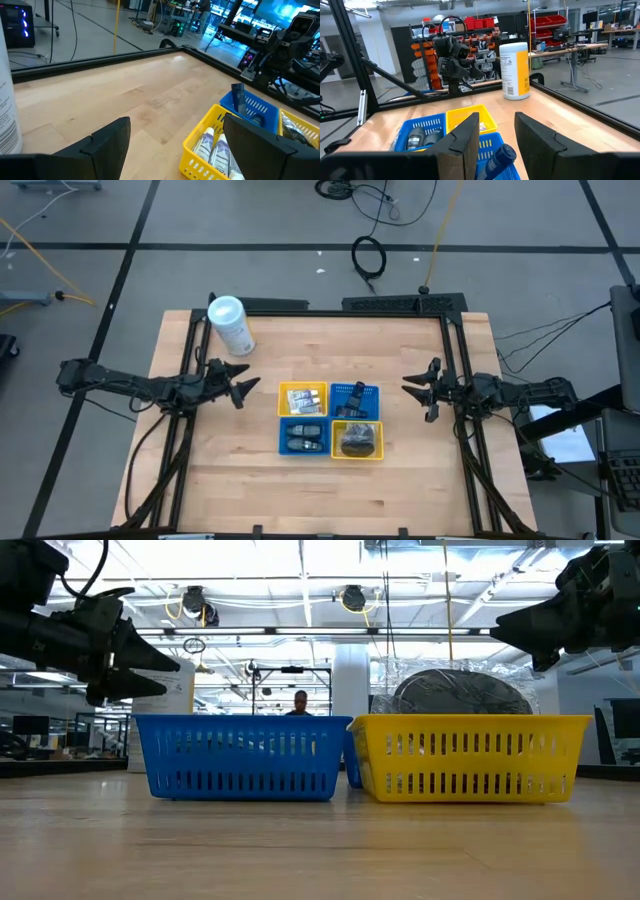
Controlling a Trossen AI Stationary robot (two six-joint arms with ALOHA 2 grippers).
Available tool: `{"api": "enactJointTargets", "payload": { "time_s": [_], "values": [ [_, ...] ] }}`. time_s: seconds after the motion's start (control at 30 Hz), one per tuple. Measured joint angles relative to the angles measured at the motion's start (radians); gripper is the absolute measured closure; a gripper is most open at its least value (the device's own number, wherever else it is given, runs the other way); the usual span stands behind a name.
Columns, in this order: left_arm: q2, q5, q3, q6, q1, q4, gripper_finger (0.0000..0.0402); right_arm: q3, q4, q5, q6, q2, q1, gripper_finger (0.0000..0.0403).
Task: Pick & Place Travel size toiletries
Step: Return to Home Position
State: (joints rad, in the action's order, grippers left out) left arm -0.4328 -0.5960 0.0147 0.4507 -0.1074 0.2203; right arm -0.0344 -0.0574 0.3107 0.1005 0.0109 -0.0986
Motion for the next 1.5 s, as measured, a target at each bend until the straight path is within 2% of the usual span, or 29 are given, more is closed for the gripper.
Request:
{"api": "enactJointTargets", "payload": {
  "time_s": [1.5],
  "values": [
    [0.0, 0.0, 0.0, -0.001, 0.0, 0.0, 0.0083, 0.001, 0.0, 0.001, 0.0, 0.0, 0.0, 0.0287]
  ]
}}
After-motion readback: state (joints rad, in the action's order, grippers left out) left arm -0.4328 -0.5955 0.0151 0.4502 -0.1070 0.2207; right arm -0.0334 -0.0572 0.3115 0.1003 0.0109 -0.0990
